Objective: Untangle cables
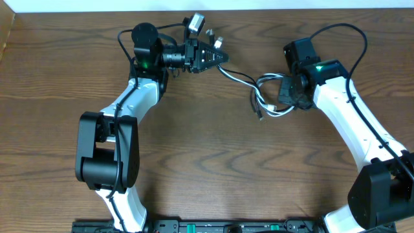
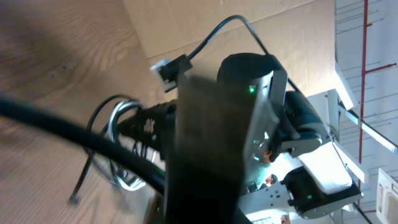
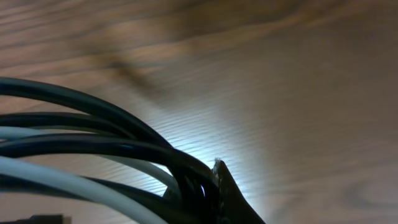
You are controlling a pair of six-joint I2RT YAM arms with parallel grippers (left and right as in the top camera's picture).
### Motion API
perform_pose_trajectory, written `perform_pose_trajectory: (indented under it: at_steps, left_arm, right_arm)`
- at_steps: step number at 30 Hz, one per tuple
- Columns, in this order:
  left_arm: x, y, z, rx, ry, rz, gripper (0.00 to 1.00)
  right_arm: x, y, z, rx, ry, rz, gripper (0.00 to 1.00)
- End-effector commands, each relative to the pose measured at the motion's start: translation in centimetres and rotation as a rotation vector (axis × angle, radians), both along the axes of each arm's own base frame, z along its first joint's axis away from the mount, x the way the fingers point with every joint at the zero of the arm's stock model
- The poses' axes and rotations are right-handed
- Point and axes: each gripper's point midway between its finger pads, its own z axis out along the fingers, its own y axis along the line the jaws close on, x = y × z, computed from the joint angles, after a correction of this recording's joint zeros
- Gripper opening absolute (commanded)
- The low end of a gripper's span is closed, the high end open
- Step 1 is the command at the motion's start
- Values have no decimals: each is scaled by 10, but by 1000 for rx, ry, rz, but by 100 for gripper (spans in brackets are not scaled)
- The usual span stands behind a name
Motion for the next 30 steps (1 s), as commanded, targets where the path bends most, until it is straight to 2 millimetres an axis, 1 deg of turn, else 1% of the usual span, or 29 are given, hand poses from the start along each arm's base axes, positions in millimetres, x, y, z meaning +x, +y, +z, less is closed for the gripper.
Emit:
perform_pose_trajectory:
  at_steps: [1,3,4,5,6,7,8,11,12,13,14,15,17,18,20,21,22,23,24,25,28,30]
  left_arm:
    - [0,17,5,-1,-45,22,7]
    - [2,20,1,0,-33,40,8]
    - [2,22,-3,1,-26,46,8]
    - [2,23,-5,2,-25,50,7]
    - [2,28,-10,4,-21,58,7]
    - [3,33,-14,5,-11,71,7]
    - [4,36,-16,6,-6,79,7]
    - [9,52,-24,8,13,120,7]
    - [10,57,-26,8,22,133,7]
    - [11,63,-29,9,31,147,8]
    - [12,68,-31,9,40,160,7]
    - [15,75,-35,10,58,182,7]
    - [20,86,-39,11,97,221,7]
    - [24,92,-41,11,115,245,7]
    - [30,103,-42,10,121,287,8]
    - [31,105,-42,10,120,295,7]
    - [32,106,-42,10,119,296,7]
    - [31,104,-42,10,116,291,8]
    - [29,101,-42,11,113,282,7]
    - [25,92,-42,12,112,254,7]
    - [13,69,-47,17,128,193,7]
    - [4,55,-53,21,140,158,7]
  right_arm:
    - [3,-43,5,-181,-34,-119,1]
    - [3,-49,5,-189,-36,-137,1]
    - [4,-60,7,-212,-43,-166,1]
    - [4,-65,8,-222,-47,-184,1]
    - [5,-84,9,-239,-52,-233,1]
    - [5,-96,9,-238,-48,-268,1]
    - [4,-104,9,-229,-42,-287,1]
    - [4,-127,2,-133,-14,-314,1]
    - [6,-130,1,-95,-15,-300,1]
    - [13,-131,0,-26,-27,-242,1]
    - [19,-130,0,29,-41,-192,1]
    - [27,-122,1,132,-70,-106,1]
    - [39,-98,12,346,-145,52,1]
    - [44,-81,23,467,-199,151,1]
    - [46,-45,57,718,-331,371,1]
    - [45,-42,59,740,-332,366,2]
    - [44,-38,56,744,-305,341,9]
    - [42,-34,54,737,-289,344,11]
    - [40,-29,51,723,-266,350,11]
    - [36,-24,41,675,-213,333,10]
    - [27,-29,15,510,-81,170,12]
    - [24,-22,8,427,-48,165,15]
